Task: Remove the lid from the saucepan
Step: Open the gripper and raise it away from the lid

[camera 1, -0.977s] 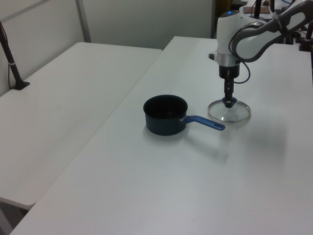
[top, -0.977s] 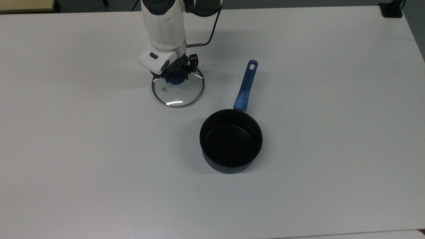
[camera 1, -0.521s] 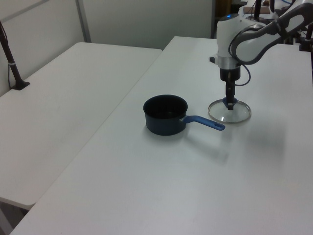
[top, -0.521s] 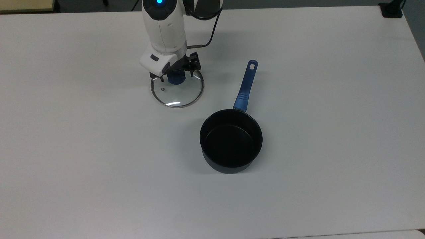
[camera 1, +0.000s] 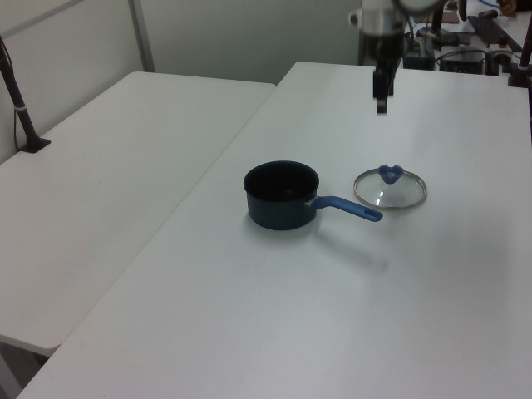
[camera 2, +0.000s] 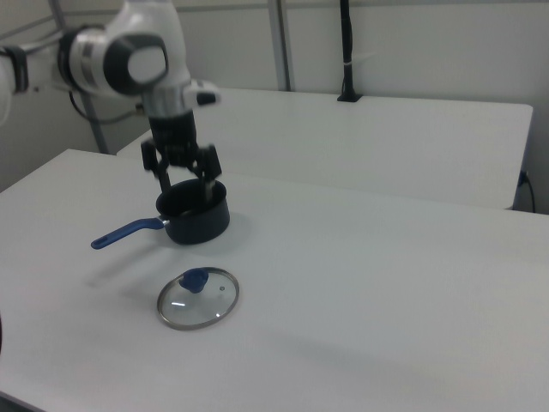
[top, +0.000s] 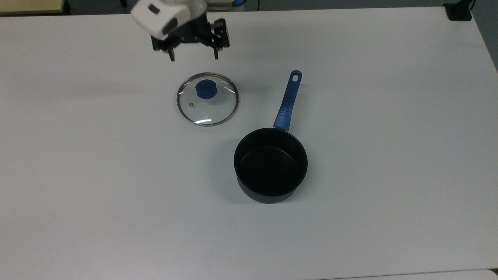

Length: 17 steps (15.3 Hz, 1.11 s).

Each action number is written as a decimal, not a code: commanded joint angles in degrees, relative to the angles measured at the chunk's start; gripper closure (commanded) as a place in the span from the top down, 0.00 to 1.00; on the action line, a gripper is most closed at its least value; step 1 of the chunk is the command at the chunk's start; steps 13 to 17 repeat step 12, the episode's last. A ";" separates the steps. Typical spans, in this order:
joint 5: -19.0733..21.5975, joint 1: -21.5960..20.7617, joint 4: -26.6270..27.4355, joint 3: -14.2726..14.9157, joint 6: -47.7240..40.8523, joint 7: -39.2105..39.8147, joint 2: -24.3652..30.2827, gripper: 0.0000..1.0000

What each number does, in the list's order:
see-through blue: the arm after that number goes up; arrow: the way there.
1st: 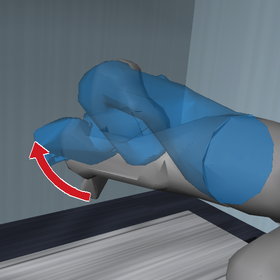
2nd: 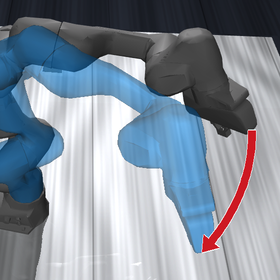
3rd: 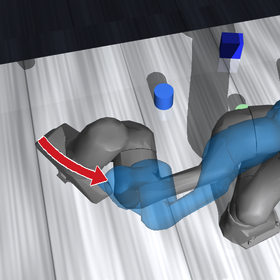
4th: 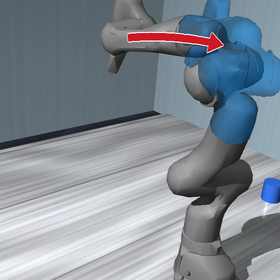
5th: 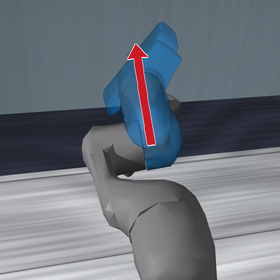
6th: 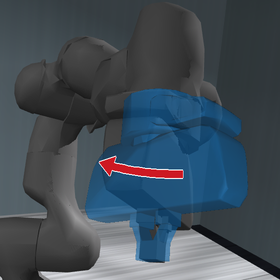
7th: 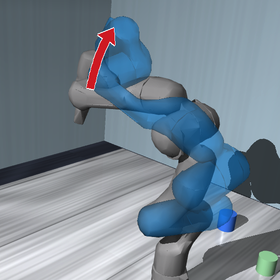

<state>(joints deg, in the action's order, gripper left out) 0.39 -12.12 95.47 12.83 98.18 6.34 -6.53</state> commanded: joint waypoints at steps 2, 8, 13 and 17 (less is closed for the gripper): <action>-0.91 4.82 -8.89 -3.43 -8.61 -1.07 0.11 1.00; -0.83 6.67 -9.34 -3.25 -10.03 -1.86 2.57 1.00; -0.83 6.59 -9.16 -3.08 -9.94 -1.77 3.11 1.00; -0.83 6.59 -9.16 -3.08 -9.94 -1.77 3.11 1.00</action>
